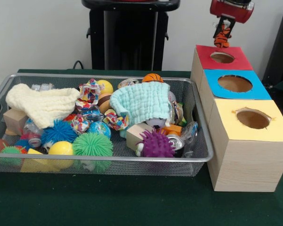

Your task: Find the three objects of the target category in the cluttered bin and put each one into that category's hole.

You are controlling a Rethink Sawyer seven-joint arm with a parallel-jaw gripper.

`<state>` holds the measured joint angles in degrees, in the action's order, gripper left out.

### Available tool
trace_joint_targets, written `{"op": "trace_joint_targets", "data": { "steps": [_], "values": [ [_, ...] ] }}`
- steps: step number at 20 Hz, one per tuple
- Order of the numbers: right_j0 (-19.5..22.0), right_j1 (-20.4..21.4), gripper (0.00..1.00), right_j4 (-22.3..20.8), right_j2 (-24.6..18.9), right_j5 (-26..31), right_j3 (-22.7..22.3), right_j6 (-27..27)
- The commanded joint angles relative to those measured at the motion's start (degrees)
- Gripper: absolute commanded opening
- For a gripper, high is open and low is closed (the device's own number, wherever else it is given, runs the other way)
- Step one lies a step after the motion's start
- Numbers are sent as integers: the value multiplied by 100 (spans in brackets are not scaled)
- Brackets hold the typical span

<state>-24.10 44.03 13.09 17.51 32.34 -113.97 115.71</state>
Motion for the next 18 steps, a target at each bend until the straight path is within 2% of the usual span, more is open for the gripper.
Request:
{"op": "trace_joint_targets", "data": {
  "steps": [1, 13, 18],
  "values": [
    [303, -351, 0, 122, -258, 116, 642, 1019],
    [617, -553, 0, 58, -433, -575, 417, 850],
    [531, -457, 0, 71, -450, -708, 213, 949]
  ]
}}
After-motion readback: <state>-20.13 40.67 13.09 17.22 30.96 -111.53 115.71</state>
